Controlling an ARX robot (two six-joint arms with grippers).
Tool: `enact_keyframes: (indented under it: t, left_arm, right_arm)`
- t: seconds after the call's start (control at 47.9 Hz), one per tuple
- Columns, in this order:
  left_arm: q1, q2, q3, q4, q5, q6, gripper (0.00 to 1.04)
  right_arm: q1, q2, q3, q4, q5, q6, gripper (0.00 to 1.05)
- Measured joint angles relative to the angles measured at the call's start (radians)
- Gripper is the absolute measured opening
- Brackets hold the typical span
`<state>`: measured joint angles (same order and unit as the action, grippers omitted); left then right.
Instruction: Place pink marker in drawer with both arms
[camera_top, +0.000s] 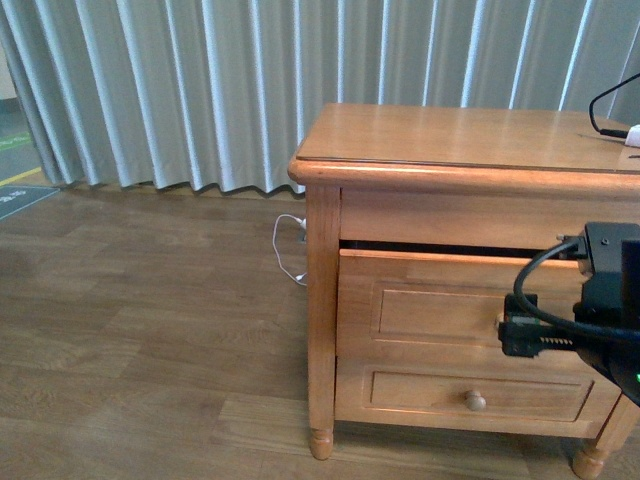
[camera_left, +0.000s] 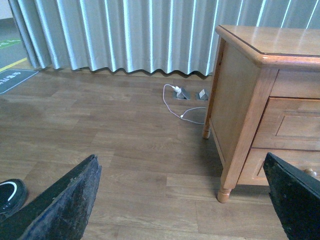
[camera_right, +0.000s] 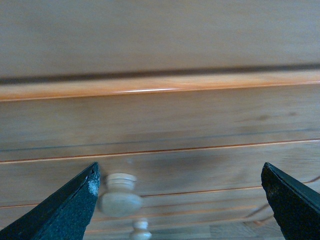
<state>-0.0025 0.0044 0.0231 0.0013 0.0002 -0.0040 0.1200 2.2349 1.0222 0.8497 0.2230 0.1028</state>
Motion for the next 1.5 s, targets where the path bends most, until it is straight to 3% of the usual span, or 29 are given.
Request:
enact_keyframes:
  t: [0.375, 0.709, 0.897, 1.105, 1.231, 1.272, 1.397, 1.502]
  left_arm:
    - [0.0, 0.0, 0.0, 0.0, 0.0, 0.0, 0.98]
    - [0.0, 0.0, 0.0, 0.0, 0.0, 0.0, 0.98]
    - [0.0, 0.0, 0.0, 0.0, 0.0, 0.0, 0.98]
    - [0.0, 0.0, 0.0, 0.0, 0.0, 0.0, 0.98]
    - [0.0, 0.0, 0.0, 0.0, 0.0, 0.0, 0.98]
    - [0.0, 0.0, 0.0, 0.0, 0.0, 0.0, 0.98]
    - [0.0, 0.0, 0.0, 0.0, 0.0, 0.0, 0.98]
    - [0.0, 0.0, 0.0, 0.0, 0.0, 0.0, 0.98]
  right_arm:
    - [0.019, 0.019, 0.027, -0.034, -0.026, -0.001, 0.96]
    - [-0.055, -0.428, -0.398, -0.066, -0.168, -0.001, 0.96]
    - [-0.114, -0.757, -0.544, -0.251, -0.249, -0.003, 0.96]
    - [-0.172, -1.114, -0.562, -0.541, -0.273, -0.005, 0.96]
    - [-0.177, -1.184, -0.56, -0.562, -0.274, -0.005, 0.96]
    - [-0.177, -1.174, -0.57, -0.525, -0.275, -0.014, 0.94]
    - [-0.137, -1.175, -0.71, -0.172, -0.224, -0.071, 0.73]
    - [-0.123, -1.237, -0.768, -0.109, -0.224, -0.089, 0.55]
